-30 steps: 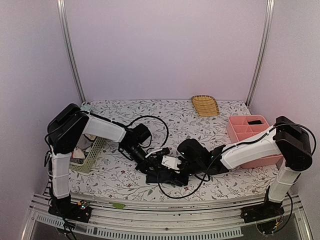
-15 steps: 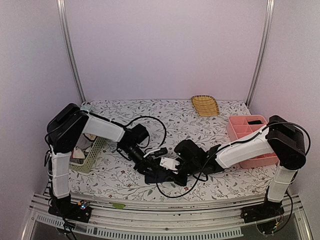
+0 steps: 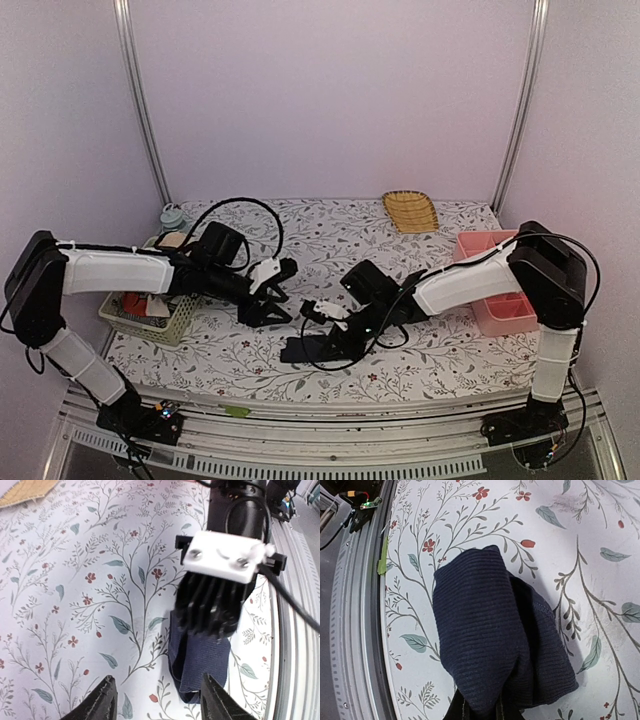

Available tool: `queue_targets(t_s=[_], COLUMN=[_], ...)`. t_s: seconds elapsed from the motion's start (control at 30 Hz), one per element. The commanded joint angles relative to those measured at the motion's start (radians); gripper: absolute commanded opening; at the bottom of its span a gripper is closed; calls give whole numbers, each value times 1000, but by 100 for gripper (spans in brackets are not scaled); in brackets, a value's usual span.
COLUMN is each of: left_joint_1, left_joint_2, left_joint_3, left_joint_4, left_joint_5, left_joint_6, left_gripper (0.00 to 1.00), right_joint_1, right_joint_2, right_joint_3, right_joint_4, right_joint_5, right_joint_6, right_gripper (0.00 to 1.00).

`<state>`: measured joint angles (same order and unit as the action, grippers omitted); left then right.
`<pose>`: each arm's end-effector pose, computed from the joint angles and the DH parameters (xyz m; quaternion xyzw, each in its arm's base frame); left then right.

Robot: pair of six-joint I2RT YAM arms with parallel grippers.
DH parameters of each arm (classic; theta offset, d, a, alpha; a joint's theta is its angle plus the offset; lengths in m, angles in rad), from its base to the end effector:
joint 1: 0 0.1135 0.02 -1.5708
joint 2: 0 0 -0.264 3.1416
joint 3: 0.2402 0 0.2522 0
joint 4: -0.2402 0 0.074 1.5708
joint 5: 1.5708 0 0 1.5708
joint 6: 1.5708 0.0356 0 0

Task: Roll the underwear
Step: Roll the underwear at the corner of the board.

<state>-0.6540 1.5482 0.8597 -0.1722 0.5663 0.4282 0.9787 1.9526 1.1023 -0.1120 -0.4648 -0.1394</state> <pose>0.2337 -0.2032 0.1892 0.5470 0.7216 -0.2979 0.3022 0.2019 0.3288 0.1272 -0.5509 0.7505 0.3194 0.1767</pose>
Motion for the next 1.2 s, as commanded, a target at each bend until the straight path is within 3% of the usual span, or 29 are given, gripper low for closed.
queue_targets(t_s=[0.0,0.13,0.23,0.37,0.6,0.97,1.07,1.17], left_joint_1=[-44,-93,-112,-173,-310,-331,-336,-336], left_joint_2=[-25,-53,-137,-194,-135,-16,31,68], left_joint_3=[-61,-101,-180,-241,-271,-208,-192,-160], left_joint_4=[90,109,212,246,236,245,207,146], left_joint_5=[-94,-114,-144,-226,-348,-389,-393,-388], left_joint_6=[-5,-14,-5,87,170,251,268,273], left_gripper=[57,56,57,57,57,53,48,35], right_joint_1=[-19,-34,-55,-71,-82,-90,-93,-96], right_joint_2=[114,162,188,226,256,304,307,294], right_joint_3=[50,95,98,148,208,226,228,228], right_joint_4=[-214,-280,-309,-369,-445,-465,-465,-450], right_joint_5=[-135,-193,-248,-277,-321,-379,-391,-393], right_joint_6=[107,133,192,231,281,279,277,275], right_gripper=[0,0,0,0,0,0,0,0])
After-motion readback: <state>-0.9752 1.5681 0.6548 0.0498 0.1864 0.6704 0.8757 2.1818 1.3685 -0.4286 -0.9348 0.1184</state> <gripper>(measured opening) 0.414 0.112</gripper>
